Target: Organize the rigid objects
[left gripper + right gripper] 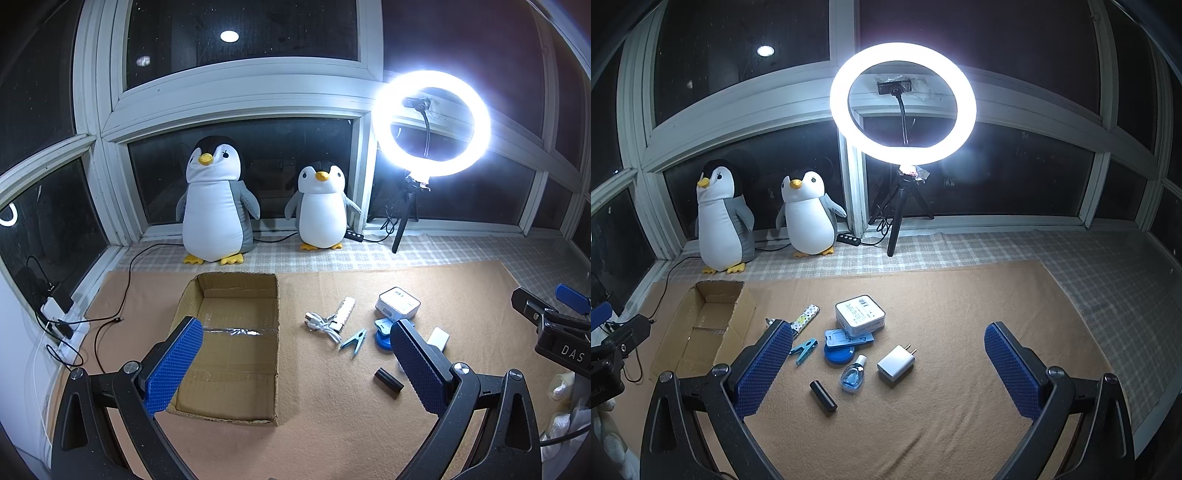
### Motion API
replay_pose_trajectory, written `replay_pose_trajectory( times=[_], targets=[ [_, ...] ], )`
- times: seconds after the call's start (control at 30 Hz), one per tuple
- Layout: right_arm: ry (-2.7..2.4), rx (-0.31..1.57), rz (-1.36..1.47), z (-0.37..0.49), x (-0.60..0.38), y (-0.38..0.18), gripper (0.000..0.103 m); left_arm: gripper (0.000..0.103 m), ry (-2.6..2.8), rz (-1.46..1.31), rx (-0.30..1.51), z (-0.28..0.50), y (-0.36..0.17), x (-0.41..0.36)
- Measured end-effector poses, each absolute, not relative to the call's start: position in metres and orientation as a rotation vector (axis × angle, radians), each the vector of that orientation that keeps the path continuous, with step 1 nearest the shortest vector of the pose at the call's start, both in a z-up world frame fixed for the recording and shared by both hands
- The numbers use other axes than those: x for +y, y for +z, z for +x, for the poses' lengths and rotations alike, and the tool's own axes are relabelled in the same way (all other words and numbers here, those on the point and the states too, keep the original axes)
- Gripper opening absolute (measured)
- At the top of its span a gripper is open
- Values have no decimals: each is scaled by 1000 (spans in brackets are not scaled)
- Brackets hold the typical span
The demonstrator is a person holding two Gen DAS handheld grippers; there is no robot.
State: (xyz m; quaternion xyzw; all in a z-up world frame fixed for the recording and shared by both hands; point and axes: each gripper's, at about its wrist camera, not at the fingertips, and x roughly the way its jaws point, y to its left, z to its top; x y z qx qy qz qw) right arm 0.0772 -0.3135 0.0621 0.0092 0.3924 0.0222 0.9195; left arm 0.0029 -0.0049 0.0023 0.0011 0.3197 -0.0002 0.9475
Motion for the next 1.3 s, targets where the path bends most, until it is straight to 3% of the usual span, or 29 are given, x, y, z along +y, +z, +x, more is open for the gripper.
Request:
replay_pose_trajectory(
  times=[0.87, 1.3],
  targets=[
    [80, 847, 12, 82, -305, 49, 103, 103, 15, -6, 677, 5, -10, 4],
    [150, 899, -25, 88, -290, 25, 103, 103, 117, -34, 783, 20, -52, 51]
  ],
)
